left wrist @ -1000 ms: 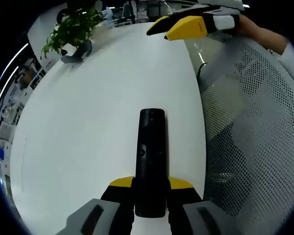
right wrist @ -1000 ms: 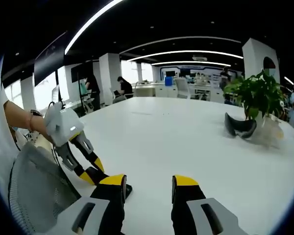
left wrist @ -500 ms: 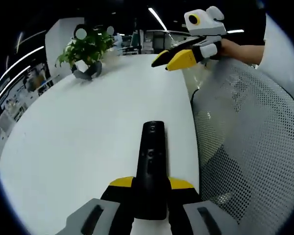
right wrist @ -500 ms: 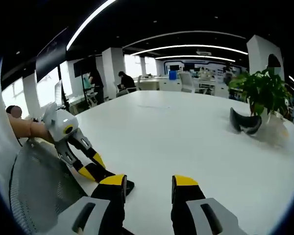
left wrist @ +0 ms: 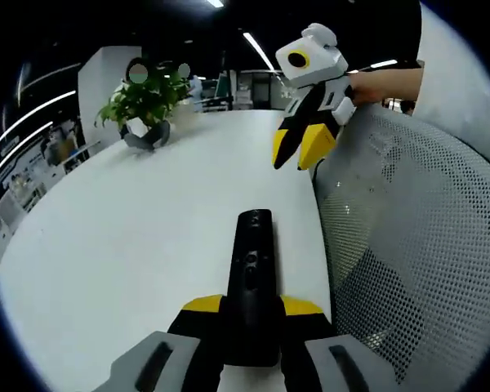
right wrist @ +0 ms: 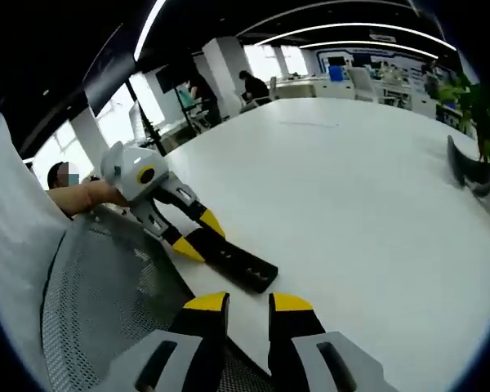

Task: Press the specified remote control buttons in sequence, fully releasing each button before pressing the next.

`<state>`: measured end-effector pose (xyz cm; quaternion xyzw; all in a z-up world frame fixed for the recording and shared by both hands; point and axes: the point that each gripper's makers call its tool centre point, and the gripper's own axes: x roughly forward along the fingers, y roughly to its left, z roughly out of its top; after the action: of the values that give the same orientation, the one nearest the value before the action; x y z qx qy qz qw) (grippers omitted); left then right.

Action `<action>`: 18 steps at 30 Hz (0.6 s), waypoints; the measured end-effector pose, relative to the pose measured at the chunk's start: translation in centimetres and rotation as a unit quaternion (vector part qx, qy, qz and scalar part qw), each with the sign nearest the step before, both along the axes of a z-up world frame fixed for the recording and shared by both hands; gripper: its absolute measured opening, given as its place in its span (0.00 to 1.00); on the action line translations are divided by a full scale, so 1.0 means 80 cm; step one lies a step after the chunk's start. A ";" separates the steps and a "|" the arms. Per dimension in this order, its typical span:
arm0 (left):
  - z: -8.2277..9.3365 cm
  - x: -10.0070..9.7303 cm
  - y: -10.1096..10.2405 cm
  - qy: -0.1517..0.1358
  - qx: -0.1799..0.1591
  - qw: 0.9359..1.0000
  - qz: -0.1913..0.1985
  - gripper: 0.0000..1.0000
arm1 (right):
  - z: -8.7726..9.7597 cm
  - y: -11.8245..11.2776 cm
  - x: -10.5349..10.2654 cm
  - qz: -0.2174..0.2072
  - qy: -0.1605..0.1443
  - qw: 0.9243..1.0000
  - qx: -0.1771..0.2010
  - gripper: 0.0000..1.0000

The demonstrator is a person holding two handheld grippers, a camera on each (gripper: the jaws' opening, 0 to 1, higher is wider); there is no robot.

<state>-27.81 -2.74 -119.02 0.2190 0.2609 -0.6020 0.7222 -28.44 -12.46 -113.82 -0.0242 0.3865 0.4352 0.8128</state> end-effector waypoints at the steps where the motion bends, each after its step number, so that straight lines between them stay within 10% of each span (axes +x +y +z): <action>1: 0.000 0.000 0.000 -0.001 -0.001 1.000 -0.001 0.24 | -0.001 0.001 0.002 0.001 0.001 1.000 -0.001 0.15; 18: 0.001 -0.008 -0.004 0.004 -0.020 0.999 -0.039 0.24 | -0.022 0.026 0.007 0.108 0.013 0.993 -0.052 0.04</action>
<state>-28.45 -3.03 -118.93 0.2117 0.2429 -0.6360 0.7012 -27.88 -10.41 -115.57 -0.1027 0.4144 0.5002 0.7533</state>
